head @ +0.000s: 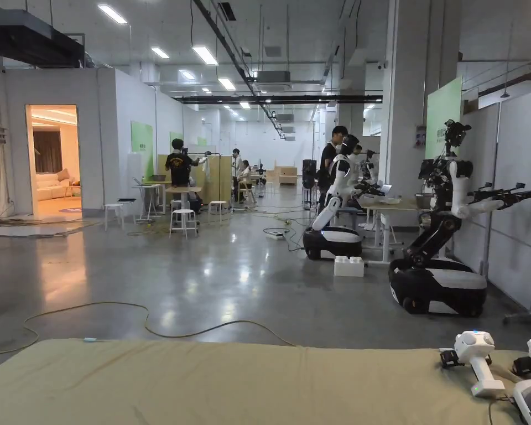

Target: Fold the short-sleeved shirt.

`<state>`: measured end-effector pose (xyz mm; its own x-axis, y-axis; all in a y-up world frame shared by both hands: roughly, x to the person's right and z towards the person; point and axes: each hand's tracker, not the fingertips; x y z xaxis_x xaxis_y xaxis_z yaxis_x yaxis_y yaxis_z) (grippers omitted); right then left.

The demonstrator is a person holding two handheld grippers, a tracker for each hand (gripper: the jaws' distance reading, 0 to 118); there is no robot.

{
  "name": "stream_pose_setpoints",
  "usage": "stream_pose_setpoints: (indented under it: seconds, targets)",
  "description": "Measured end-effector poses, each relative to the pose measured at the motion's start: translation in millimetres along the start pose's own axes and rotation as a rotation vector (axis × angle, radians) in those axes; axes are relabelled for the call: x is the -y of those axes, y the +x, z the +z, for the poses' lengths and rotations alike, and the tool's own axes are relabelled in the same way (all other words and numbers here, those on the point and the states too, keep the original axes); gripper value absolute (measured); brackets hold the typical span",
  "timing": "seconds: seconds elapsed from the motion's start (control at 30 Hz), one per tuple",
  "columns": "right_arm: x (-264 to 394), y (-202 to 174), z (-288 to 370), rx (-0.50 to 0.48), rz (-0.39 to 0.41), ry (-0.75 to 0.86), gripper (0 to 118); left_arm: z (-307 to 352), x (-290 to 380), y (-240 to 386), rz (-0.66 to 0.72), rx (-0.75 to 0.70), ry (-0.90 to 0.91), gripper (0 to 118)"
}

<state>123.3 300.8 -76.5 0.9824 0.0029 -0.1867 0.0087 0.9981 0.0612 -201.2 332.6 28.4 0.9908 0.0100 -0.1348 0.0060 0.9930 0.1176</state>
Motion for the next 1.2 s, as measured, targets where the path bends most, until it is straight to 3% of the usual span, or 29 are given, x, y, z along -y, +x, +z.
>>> stream_pose_setpoints:
  seconds: [0.07, 0.6, 0.77, 0.97, 1.03, 1.07, 1.1, 1.17, 1.2]
  targets:
    - [0.4, -2.1, 0.1, 0.004, 0.030, -0.002, 0, -0.2, 0.1, 0.1, -0.002, 0.000, -0.002, 0]
    - [3.5, 2.5, -2.1, -0.009, -0.009, -0.022, 0, -1.4, 0.3, -2.6, 0.011, -0.010, -0.012, 0]
    - [2.2, 5.8, 0.1, -0.043, -0.069, -0.026, 0, -1.8, 0.8, -2.6, 0.013, -0.011, -0.015, 0]
    - [2.4, 5.7, -0.5, -0.029, -0.037, -0.031, 0, -2.4, -0.7, -1.8, 0.005, -0.011, -0.018, 0]
    - [2.5, 1.4, -1.4, -0.011, 0.080, -0.037, 0, -3.1, -1.3, 0.0, -0.057, -0.024, -0.020, 0]
    - [4.2, -4.0, -2.3, 0.019, 0.174, -0.044, 0, -3.6, -0.8, 2.7, -0.102, -0.035, -0.030, 0]
    - [8.7, -12.1, -3.9, 0.035, 0.317, -0.060, 0, -4.5, 2.6, 8.0, -0.181, -0.044, -0.054, 0]
    - [26.2, -25.7, -5.8, 0.029, 0.618, -0.081, 0, -7.6, 27.6, 24.8, -0.534, -0.035, -0.115, 0]
    - [40.1, -32.2, -5.8, 0.016, 0.804, -0.083, 0, -9.2, 50.3, 34.3, -0.813, -0.055, -0.137, 0]
